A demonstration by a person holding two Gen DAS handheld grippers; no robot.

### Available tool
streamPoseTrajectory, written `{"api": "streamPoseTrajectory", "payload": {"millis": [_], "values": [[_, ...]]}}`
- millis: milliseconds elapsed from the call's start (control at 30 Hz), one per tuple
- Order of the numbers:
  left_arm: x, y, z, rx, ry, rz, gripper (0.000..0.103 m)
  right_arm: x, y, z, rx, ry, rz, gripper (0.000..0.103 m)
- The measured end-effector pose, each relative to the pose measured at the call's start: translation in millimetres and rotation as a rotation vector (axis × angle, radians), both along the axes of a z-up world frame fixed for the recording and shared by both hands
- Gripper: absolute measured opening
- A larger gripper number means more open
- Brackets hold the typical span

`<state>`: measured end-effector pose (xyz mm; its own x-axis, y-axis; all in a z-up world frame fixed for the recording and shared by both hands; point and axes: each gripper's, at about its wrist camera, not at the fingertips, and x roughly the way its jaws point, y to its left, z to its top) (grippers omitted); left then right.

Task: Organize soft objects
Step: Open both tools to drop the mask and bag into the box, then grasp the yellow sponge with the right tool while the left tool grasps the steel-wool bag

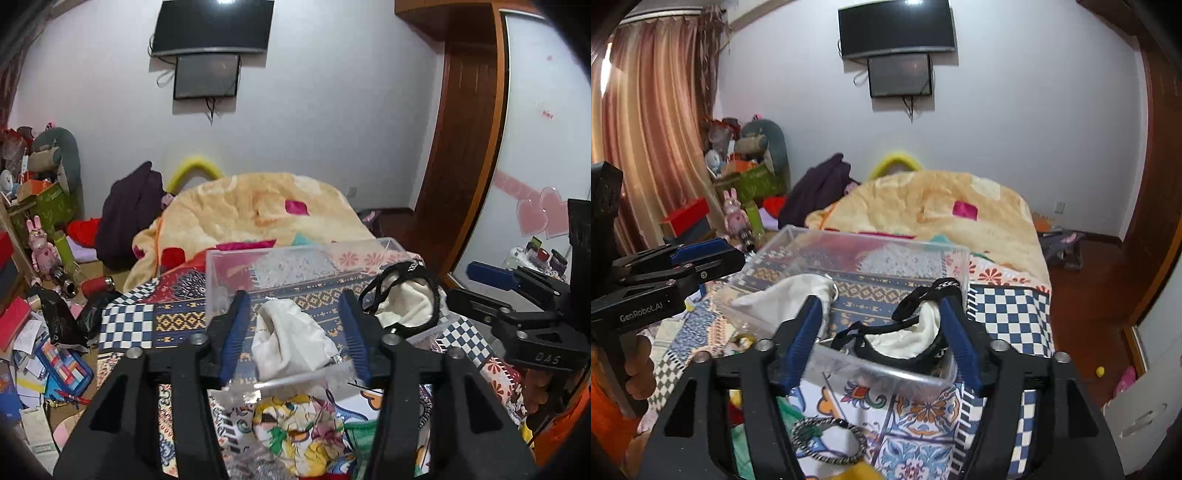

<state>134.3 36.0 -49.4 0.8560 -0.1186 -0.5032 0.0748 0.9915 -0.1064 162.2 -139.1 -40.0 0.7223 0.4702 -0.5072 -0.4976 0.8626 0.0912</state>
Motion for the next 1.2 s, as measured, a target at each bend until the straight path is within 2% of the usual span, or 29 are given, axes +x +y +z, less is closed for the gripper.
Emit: {"api": "streamPoseTrajectory", "payload": {"millis": [100,200,367,433,767,933,1033,1200], "values": [[-15.8,2.0,1.7,-0.007,-0.022,0.007,0.067,-12.2,-3.9,1.4,0.013,-0.021,-0.001,0.083],[-32.7,2.7,-1.3,0.001,-0.037,0.009,0.077,-22.8,-6.2,-1.0,0.020,-0.030,0.001,0.084],[-51.7,3.8,-14.7,0.011,-0.015,0.005,0.079,-35.3,-5.4,-16.9,0.021,0.001,0.013,0.086],[-57.4,6.3,-21.6,0.007,-0.001,0.015,0.088,-40.2,-5.5,-25.2,0.016,0.016,0.016,0.086],[-70.3,12.3,-75.1,-0.001,0.131,0.035,0.089,-52.8,-10.2,-73.7,0.025,0.169,0.008,0.086],[-73.9,11.1,-93.4,0.004,0.171,0.038,0.089,-58.1,-13.6,-95.2,0.013,0.232,0.006,0.085],[-75.8,8.9,-104.4,0.000,0.195,0.037,0.089,-61.6,-13.8,-101.7,0.005,0.240,0.004,0.081],[-78.2,12.8,-114.7,0.002,0.211,0.065,0.087,-64.9,-14.9,-106.8,0.009,0.260,0.016,0.060]]}}
